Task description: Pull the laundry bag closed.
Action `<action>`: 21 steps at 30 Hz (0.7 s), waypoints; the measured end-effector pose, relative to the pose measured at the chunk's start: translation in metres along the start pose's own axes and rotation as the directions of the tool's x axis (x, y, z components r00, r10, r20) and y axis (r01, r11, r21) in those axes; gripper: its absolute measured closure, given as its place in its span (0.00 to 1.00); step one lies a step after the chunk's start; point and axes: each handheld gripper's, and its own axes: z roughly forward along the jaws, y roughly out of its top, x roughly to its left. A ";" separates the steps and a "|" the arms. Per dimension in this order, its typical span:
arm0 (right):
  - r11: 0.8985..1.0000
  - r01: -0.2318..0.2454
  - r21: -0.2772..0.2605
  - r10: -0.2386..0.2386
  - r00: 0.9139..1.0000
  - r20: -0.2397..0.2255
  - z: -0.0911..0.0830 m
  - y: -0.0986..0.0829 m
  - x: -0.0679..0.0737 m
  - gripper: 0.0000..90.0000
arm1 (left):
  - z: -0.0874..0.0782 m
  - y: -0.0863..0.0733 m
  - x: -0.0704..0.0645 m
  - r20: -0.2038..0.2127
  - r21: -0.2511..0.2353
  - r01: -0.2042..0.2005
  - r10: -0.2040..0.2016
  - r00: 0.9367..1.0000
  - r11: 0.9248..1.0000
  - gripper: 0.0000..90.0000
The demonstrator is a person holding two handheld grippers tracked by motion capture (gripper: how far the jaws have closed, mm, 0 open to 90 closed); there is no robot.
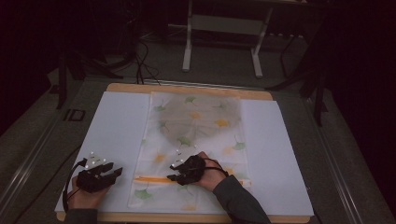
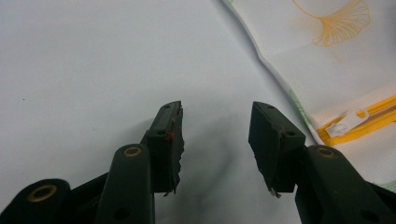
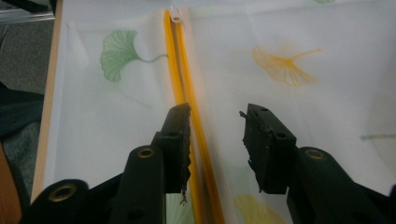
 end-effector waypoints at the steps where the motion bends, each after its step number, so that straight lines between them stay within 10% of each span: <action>1: 1.000 0.000 0.000 0.000 1.000 0.000 0.000 0.000 0.000 0.69 | 0.000 0.000 0.000 0.000 0.000 0.000 0.000 1.000 1.000 0.61; 21: 0.999 0.011 -0.037 -0.012 1.000 -0.025 0.034 0.024 0.009 0.76 | 0.000 0.001 -0.001 -0.003 0.001 -0.008 0.008 1.000 1.000 0.61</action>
